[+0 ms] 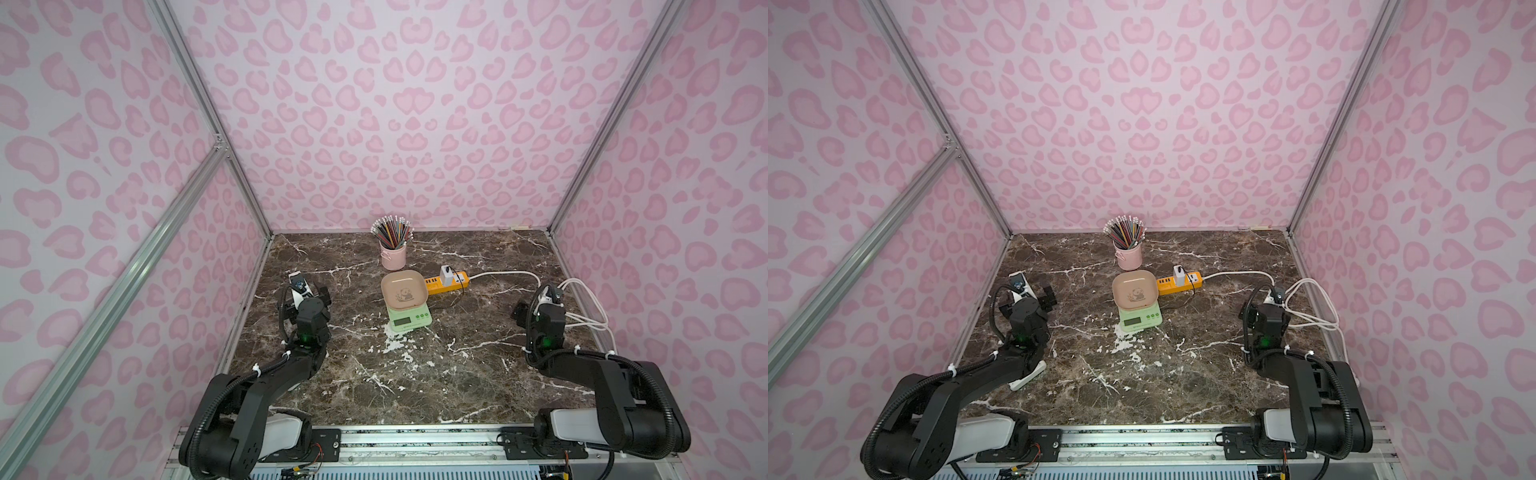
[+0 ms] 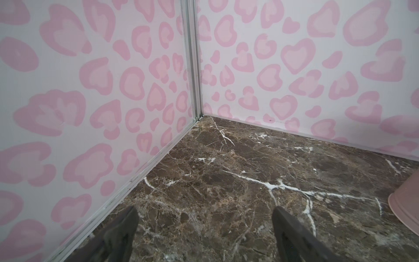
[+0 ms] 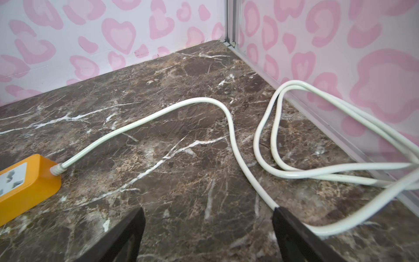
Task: Charge the electronic scale
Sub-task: Reset both arms
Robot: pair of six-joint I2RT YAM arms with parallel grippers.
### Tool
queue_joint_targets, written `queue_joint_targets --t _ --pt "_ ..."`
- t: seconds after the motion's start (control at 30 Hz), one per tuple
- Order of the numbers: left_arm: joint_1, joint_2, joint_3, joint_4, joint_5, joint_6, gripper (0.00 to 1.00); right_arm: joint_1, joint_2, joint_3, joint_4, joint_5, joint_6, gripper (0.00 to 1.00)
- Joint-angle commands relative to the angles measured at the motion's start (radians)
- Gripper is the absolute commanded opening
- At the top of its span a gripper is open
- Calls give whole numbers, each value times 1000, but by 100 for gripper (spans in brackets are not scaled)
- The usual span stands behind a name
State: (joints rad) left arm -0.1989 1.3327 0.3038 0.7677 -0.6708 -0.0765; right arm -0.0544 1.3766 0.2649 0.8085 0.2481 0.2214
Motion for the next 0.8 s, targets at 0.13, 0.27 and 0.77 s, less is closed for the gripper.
queue_joint_targets --t 0.13,0.27,0.77 --pt "82 190 -55 485 369 95 94 -1 57 -49 372 -94 -74 100" --pt "95 212 -59 506 404 93 94 33 160 -99 575 -155 -153 100" --pt "95 209 -61 500 405 96 96 65 158 -56 490 -106 -171 100"
